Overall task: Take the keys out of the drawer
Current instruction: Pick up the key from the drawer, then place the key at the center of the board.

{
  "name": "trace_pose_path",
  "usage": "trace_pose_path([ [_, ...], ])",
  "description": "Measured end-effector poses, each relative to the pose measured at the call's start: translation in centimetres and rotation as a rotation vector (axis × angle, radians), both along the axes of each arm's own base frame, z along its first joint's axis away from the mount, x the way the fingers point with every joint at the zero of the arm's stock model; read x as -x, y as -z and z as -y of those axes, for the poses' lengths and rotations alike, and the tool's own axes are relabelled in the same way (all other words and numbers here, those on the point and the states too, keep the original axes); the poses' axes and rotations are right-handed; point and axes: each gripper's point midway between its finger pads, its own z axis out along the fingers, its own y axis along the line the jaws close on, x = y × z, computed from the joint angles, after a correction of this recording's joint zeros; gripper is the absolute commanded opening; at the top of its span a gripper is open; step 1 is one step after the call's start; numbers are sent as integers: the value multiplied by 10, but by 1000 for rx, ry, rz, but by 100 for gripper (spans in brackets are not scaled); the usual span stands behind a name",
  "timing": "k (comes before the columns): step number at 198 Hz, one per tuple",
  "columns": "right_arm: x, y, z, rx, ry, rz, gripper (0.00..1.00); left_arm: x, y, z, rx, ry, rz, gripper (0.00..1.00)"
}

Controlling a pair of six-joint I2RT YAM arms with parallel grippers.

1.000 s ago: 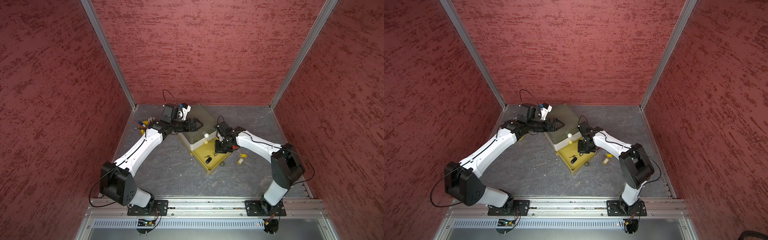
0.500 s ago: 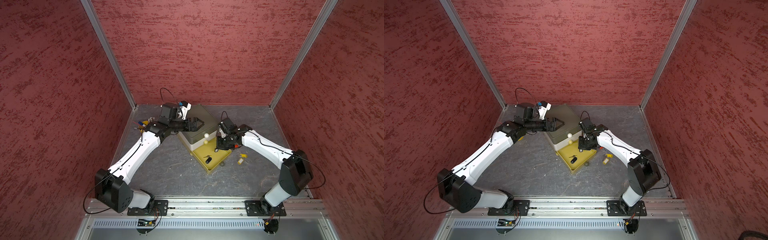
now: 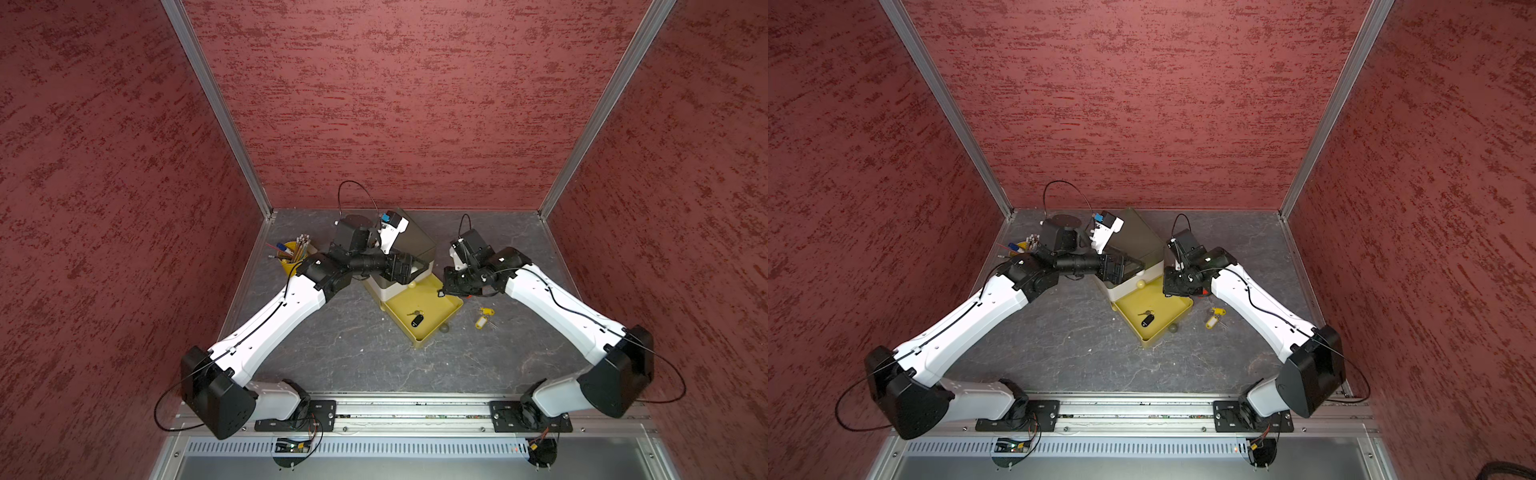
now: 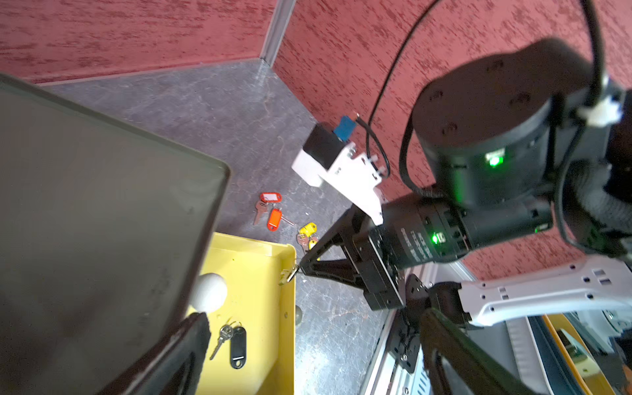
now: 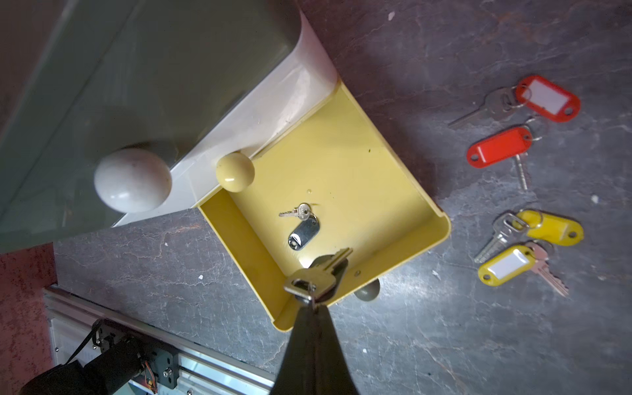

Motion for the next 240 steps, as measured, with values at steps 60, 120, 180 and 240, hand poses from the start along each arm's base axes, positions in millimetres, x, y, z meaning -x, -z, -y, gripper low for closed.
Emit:
trace_pose_path([
  [60, 25, -24, 21, -12, 33, 32, 0, 42, 12, 22, -32, 159, 120, 100],
  [120, 57, -14, 47, 23, 69, -9, 0, 71, 33, 39, -73, 238, 146, 100],
  [180, 85, 10, 69, 64, 113, -71, 0, 99, 51, 62, -93, 304, 161, 100],
  [240, 102, 29, 83, 113, 137, -133, 0, 116, 70, 82, -126, 353, 148, 100],
])
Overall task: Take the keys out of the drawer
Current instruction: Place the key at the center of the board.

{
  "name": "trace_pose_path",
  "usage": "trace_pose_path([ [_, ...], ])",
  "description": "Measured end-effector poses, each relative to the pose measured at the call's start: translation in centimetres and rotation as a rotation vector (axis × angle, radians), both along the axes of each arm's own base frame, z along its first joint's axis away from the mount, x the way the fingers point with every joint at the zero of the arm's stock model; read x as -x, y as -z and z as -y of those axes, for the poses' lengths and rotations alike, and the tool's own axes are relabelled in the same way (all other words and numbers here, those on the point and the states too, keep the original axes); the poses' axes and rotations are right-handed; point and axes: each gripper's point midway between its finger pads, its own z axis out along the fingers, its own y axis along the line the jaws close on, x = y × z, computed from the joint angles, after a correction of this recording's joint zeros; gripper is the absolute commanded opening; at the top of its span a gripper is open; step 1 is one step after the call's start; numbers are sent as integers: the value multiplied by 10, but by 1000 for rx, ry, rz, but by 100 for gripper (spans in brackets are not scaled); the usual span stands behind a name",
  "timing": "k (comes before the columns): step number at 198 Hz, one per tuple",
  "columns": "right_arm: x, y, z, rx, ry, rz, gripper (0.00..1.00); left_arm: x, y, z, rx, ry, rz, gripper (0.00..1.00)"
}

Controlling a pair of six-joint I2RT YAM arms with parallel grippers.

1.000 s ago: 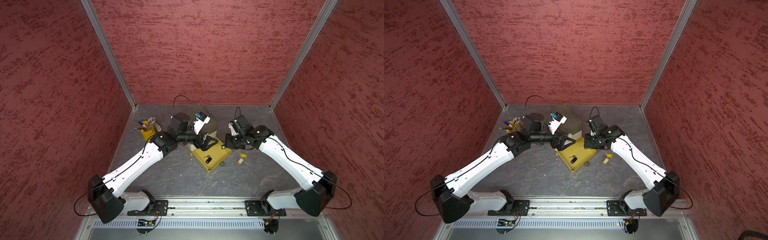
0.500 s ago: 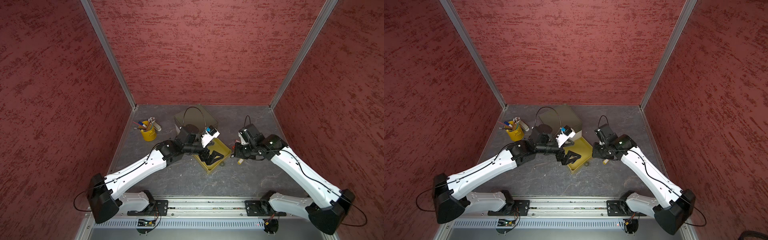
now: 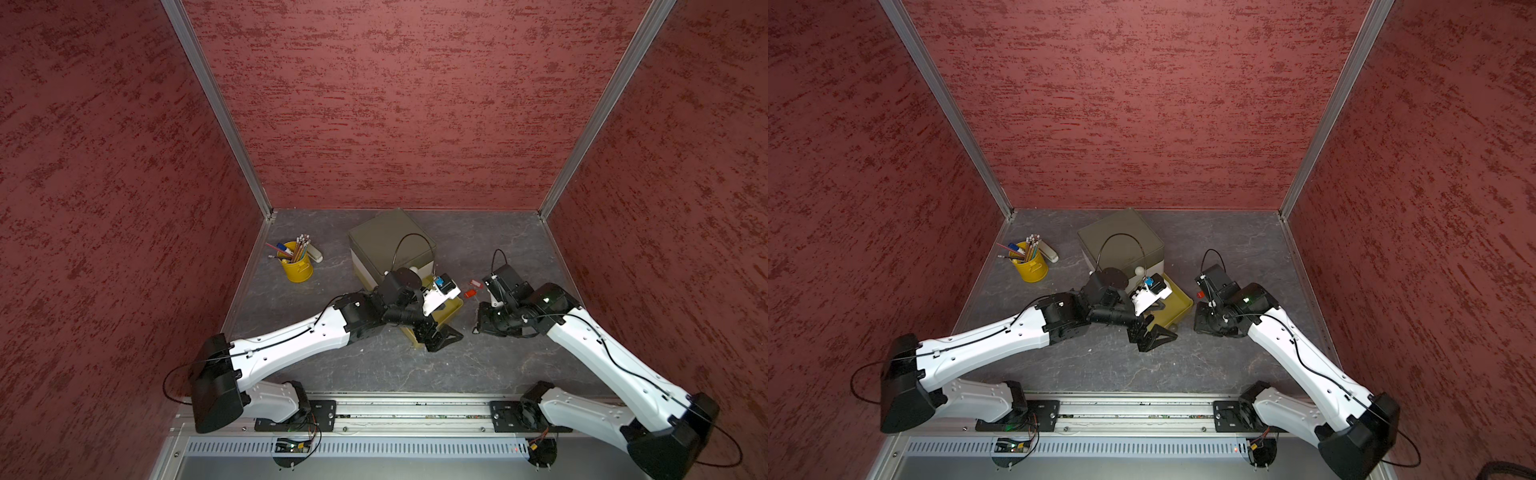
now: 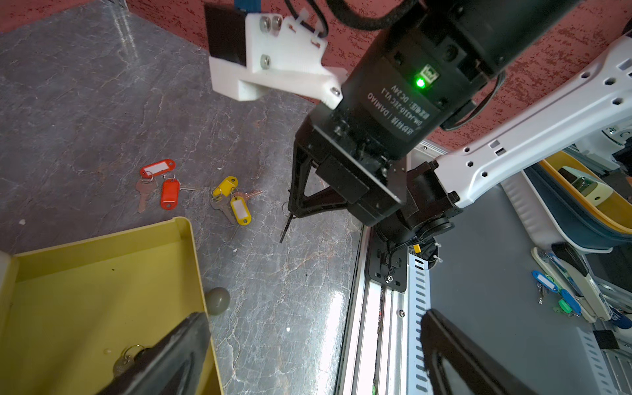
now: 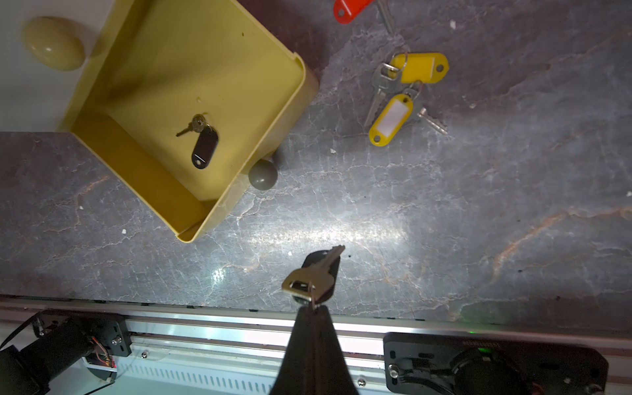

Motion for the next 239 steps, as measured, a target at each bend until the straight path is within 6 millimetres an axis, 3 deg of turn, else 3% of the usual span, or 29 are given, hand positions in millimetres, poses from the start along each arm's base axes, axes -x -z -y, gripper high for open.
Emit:
trace_pose_path([
  [80, 22, 37, 18, 76, 29, -96, 0, -3, 11, 4, -26, -10, -3, 100],
  [158, 30, 71, 22, 101, 38, -148, 0, -4, 14, 6, -28, -11, -5, 100],
  [239, 30, 88, 18, 92, 33, -173, 0, 1, 34, 7, -60, -6, -38, 100],
])
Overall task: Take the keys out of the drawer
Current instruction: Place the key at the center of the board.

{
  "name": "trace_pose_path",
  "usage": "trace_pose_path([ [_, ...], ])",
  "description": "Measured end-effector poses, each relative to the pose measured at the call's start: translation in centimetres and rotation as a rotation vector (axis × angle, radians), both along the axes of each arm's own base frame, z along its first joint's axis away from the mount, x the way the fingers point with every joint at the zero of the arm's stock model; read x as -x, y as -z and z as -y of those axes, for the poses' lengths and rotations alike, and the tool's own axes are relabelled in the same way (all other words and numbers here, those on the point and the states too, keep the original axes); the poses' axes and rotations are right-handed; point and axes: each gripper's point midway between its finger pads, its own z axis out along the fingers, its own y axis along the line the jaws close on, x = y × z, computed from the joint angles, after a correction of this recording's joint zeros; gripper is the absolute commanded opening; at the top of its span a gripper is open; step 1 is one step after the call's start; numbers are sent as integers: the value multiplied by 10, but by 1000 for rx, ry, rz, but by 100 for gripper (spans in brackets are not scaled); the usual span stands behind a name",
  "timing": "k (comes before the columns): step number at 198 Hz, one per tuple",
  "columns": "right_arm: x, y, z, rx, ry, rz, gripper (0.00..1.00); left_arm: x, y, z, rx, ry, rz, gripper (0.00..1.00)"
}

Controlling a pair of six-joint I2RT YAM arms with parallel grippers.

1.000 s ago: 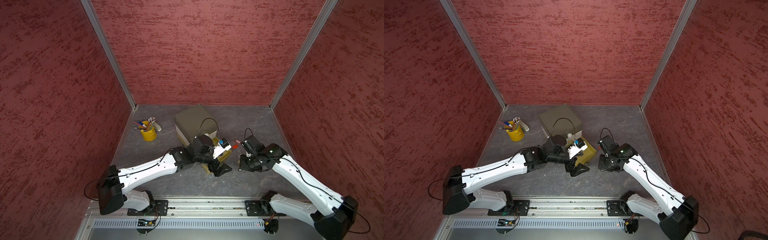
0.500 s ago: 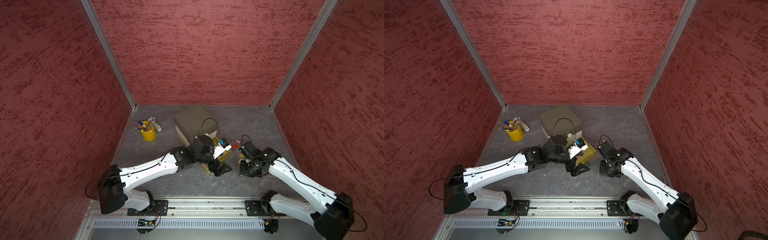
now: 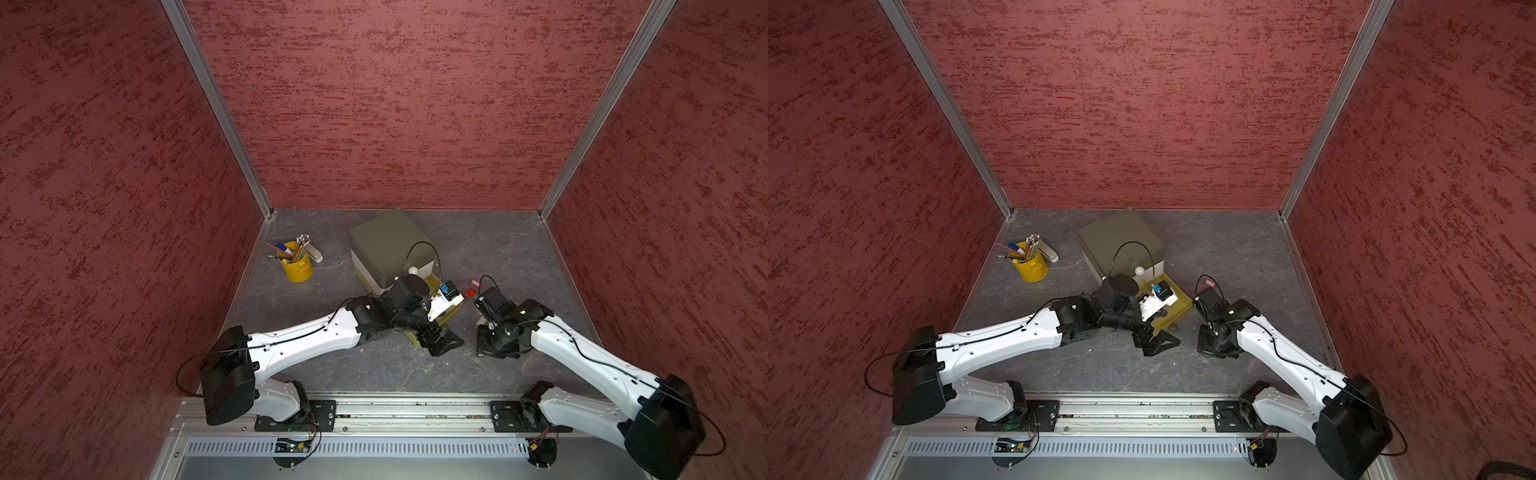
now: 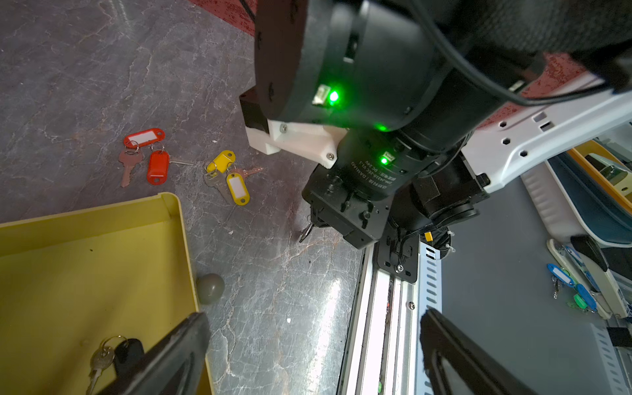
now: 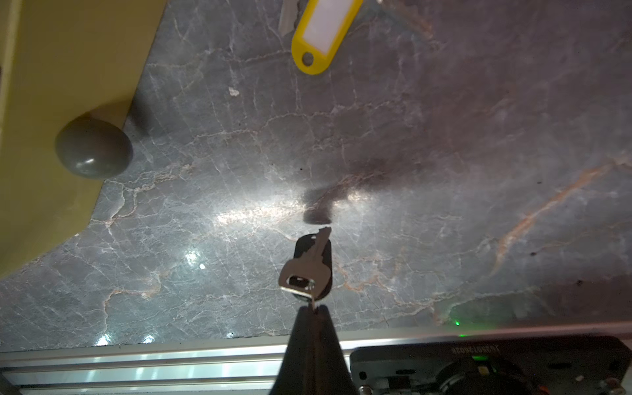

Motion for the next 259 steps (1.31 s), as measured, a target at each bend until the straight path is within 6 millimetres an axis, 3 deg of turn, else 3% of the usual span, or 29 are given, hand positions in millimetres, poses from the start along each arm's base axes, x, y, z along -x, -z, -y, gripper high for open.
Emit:
trace_pose_path([
  [159, -17, 36, -17, 16, -12, -74, 0, 3, 2, 3, 0, 6, -7, 100],
  [259, -38, 41, -21, 12, -15, -65, 0, 3, 11, -2, -23, 6, -11, 100],
])
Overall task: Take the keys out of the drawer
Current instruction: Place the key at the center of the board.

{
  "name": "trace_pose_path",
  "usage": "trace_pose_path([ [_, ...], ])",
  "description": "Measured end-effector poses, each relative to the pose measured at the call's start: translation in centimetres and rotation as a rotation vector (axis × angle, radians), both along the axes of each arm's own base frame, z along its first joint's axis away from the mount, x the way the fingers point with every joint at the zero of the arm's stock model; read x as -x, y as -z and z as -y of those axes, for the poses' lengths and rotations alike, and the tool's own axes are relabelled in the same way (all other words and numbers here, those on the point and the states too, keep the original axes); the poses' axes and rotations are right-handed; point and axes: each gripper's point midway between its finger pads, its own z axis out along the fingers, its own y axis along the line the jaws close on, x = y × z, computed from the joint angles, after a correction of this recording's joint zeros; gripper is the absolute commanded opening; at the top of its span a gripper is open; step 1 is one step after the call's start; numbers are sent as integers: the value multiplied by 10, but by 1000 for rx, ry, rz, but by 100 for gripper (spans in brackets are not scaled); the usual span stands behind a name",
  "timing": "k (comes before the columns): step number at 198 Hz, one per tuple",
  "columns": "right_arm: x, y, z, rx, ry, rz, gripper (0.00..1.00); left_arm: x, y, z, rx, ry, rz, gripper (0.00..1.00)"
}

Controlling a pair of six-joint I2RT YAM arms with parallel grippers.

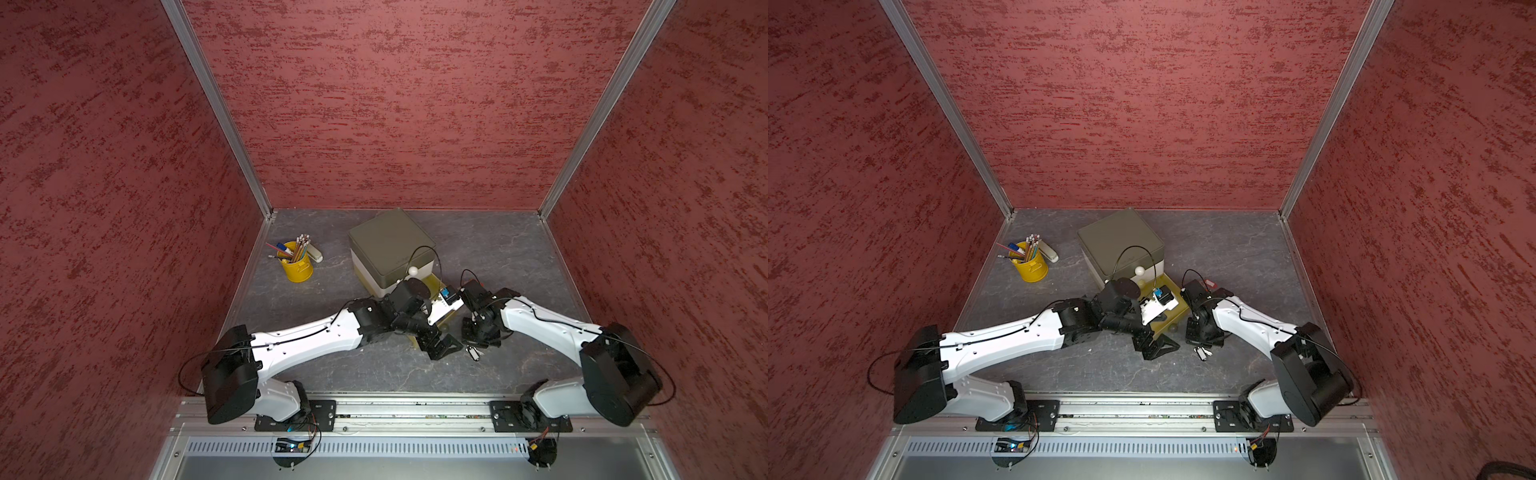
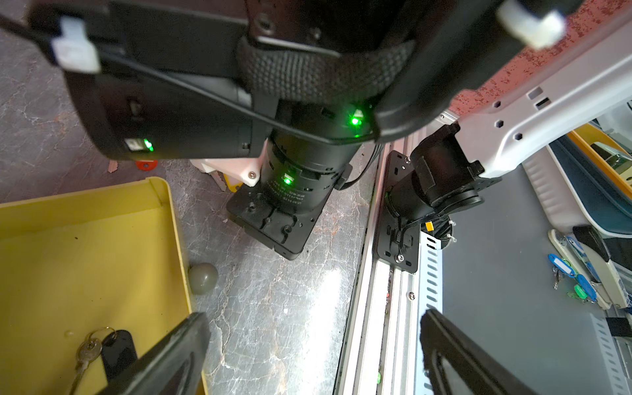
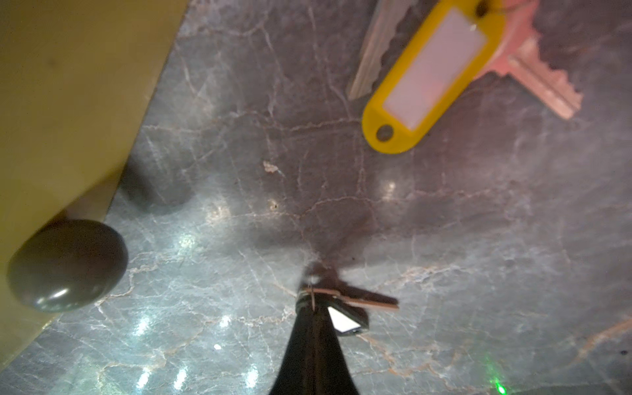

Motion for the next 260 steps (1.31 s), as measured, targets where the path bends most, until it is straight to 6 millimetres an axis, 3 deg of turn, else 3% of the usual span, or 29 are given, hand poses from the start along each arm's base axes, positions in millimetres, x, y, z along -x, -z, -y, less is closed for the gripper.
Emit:
trace_pose_path([
  [152, -19, 5, 5, 3, 12, 0, 0, 1, 5, -2, -11, -1, -6, 100],
  [176, -20, 5, 6, 3, 17, 0, 7, 1, 5, -2, -11, -1, -6, 100],
  [199, -21, 5, 7, 4, 15, 1, 23, 1, 5, -2, -11, -2, -7, 100],
  [260, -23, -6, 7, -15, 18, 37, 24, 1, 5, -2, -11, -2, -7, 100],
])
